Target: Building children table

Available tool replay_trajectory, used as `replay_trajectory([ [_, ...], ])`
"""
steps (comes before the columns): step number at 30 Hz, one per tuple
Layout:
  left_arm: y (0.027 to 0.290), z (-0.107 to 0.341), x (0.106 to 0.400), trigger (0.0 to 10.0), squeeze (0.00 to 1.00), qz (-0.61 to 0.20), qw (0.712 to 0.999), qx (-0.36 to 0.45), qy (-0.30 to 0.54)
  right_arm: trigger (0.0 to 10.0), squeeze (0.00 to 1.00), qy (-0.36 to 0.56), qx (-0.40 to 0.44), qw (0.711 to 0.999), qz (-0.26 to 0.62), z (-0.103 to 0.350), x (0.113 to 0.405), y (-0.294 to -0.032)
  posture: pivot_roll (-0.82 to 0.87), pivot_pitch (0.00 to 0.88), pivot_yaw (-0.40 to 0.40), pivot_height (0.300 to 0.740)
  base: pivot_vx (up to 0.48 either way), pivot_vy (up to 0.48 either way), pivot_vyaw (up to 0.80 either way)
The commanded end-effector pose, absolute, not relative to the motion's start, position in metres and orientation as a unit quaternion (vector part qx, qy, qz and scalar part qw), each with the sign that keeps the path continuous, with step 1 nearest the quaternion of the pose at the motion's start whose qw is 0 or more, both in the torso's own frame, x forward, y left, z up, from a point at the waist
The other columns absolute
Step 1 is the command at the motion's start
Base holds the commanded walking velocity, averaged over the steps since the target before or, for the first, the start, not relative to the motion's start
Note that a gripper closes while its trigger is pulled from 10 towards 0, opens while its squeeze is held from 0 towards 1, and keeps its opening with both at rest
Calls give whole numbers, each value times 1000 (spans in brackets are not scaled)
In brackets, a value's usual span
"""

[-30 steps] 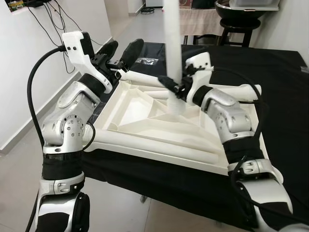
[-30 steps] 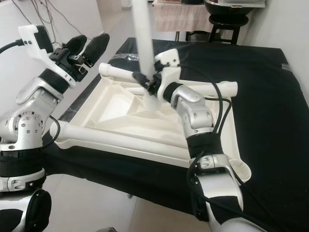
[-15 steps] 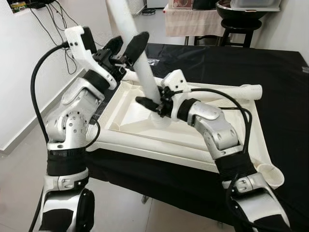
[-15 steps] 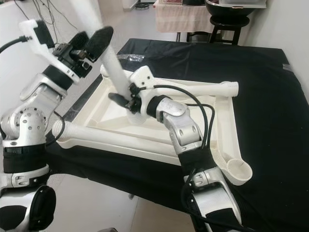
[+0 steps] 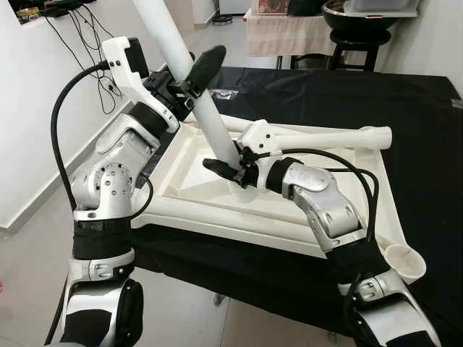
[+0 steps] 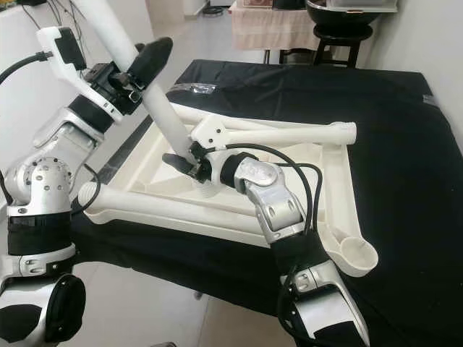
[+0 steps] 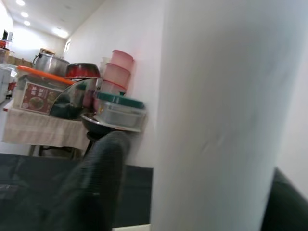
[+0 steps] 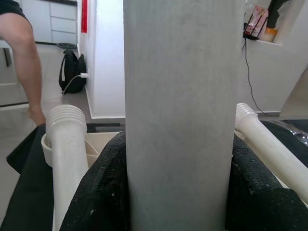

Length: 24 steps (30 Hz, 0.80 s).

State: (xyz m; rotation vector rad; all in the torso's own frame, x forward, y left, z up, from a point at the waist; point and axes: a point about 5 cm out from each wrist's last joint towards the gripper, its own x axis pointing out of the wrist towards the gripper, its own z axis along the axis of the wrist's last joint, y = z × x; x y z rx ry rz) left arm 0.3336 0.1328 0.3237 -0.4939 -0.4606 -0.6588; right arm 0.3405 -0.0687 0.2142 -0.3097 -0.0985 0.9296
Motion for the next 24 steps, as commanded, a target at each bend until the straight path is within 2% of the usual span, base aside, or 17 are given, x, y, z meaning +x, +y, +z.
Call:
replay_trajectory([
  [1, 128, 330, 333, 0, 0, -334, 882, -242, -227, 10000, 0, -51, -173, 860, 477, 210, 333, -54, 16, 0, 39, 740, 0, 0, 0],
  [10, 127, 331, 333, 0, 0, -340, 880, -244, -226, 10000, 0, -39, -164, 878, 449, 206, 339, -54, 20, 0, 40, 740, 0, 0, 0],
  [17, 122, 331, 334, 0, 0, -345, 878, -244, -225, 10000, 0, -37, -136, 902, 408, 208, 349, -55, 22, 0, 33, 740, 0, 0, 0],
  [18, 121, 331, 334, 0, 0, -346, 878, -243, -224, 10000, 1000, -33, -123, 905, 407, 209, 350, -56, 26, 0, 29, 740, 0, 0, 0],
  [24, 118, 329, 334, 0, 0, -350, 878, -238, -223, 10000, 1000, -19, -125, 909, 397, 206, 354, -56, 27, 0, 26, 740, 0, 0, 0],
])
